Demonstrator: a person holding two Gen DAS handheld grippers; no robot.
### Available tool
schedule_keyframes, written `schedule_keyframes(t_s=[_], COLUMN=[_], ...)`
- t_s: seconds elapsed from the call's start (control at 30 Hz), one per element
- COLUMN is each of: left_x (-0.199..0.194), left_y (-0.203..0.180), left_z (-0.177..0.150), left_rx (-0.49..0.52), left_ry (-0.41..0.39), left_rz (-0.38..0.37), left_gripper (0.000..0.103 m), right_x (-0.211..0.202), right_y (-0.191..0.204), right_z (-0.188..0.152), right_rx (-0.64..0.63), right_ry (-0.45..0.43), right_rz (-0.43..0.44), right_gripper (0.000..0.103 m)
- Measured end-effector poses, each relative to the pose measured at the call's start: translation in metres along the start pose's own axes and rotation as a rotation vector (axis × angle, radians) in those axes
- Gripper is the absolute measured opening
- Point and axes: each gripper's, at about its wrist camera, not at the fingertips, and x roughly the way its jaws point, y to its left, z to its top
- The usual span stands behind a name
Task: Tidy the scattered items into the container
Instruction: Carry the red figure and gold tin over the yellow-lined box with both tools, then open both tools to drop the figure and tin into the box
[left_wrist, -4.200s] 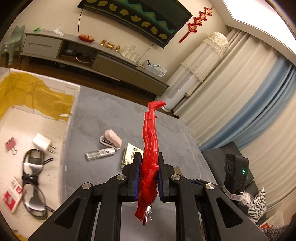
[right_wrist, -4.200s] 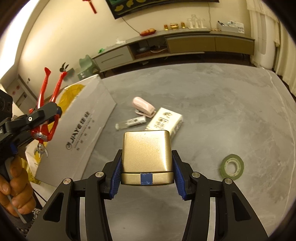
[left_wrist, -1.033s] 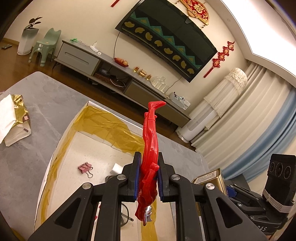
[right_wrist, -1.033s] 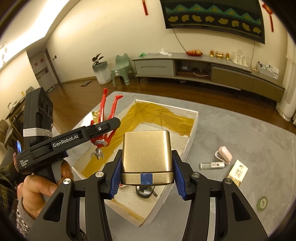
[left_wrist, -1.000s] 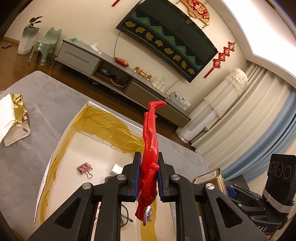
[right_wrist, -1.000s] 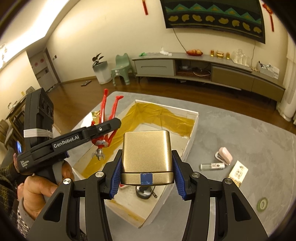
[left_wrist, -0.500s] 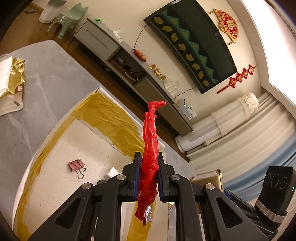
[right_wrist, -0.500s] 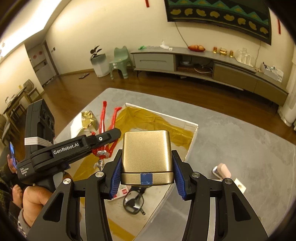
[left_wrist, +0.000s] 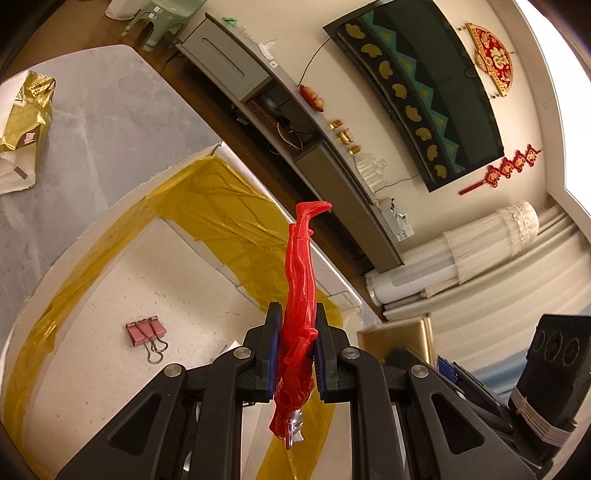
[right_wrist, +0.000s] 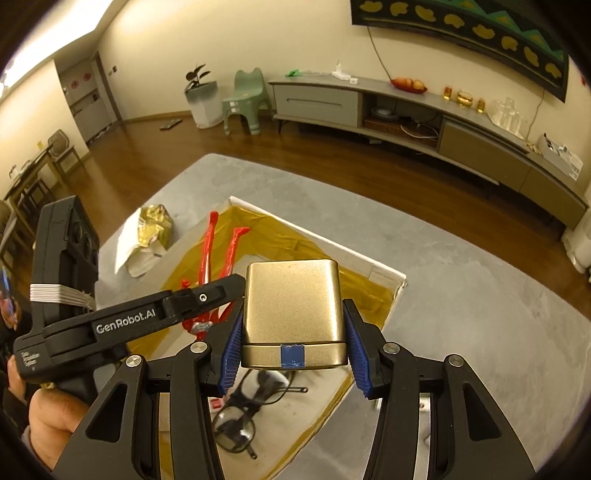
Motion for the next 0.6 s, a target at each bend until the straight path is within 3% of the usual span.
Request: schedule_keyframes(t_s=[0.2,0.5,0.57,0.6], left_x=[0.010,0.016,0.018,0.018], left_y=[0.007,0.013,0.015,0.016], left_z=[0.002,0.004,0.004,0.004], left_rx=[-0.039,-0.045,-0.051,-0.063], left_ry=[0.005,0.010,0.015,0.011], left_rz=[0.038,0.056,0.058,0.052], left_gripper=[0.016,0.016,0.025,0.041], right_x=[0.020,0.039,0.043,0.044], right_y=[0.005,0.016,0.014,0.013], right_z=[0.003,0.005,0.006,0.005], right_rx=[-0.065,-0.159,-0.171,-0.176], right_ry=[0.043,0.063,0.063,0.062], right_rz=[0.007,-0.078,-0.100,-0.118], right_gripper=[0.052,0.052,0.053,0.053])
